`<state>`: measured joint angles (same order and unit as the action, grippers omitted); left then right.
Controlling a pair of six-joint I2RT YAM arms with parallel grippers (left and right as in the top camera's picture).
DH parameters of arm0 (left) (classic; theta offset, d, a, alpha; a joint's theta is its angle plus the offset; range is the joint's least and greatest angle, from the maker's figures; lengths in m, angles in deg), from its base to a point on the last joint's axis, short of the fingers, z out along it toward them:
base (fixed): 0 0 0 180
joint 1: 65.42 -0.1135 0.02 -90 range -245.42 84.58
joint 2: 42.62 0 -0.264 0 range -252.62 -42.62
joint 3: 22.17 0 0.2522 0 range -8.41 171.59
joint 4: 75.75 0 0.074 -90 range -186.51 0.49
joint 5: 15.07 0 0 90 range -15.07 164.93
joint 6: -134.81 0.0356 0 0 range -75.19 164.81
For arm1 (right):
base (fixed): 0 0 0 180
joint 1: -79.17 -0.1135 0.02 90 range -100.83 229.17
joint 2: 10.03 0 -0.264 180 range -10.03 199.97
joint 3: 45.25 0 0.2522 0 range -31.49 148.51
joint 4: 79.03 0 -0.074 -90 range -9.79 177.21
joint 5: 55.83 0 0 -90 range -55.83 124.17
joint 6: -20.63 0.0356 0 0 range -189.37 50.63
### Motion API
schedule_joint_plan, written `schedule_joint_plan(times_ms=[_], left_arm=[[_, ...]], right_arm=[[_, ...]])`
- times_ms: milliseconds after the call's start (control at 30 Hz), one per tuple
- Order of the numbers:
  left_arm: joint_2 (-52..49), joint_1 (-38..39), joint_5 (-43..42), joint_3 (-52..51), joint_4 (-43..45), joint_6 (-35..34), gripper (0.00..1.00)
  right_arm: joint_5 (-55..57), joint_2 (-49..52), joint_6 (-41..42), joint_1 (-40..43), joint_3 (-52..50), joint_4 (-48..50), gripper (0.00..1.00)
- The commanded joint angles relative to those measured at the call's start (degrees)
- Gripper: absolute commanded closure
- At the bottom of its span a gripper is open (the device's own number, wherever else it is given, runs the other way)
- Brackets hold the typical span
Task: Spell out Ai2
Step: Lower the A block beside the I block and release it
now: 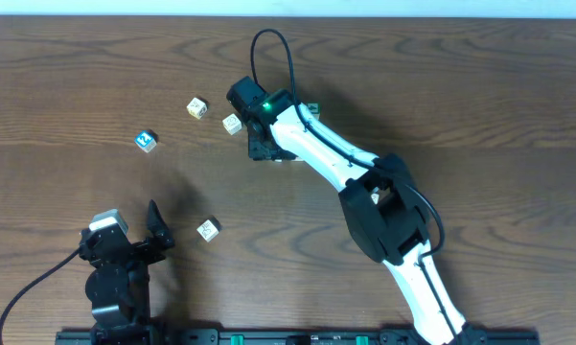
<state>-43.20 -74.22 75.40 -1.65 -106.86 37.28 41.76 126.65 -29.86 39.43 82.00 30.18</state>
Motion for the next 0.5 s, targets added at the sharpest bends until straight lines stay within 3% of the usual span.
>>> schedule_joint_plan(times_ms=[0,467], left_arm=[[0.3,-0.1,1.0,-1.4,-0.4,-0.2,0.05],[0.3,-0.1,1.0,-1.4,-0.4,-0.2,0.04]], right_arm=[[1.2,1.0,-1.0,0.7,0.8,0.4,0.55],[2.1,0.9,-4.7,1.9,5.9,0.7,0.43]])
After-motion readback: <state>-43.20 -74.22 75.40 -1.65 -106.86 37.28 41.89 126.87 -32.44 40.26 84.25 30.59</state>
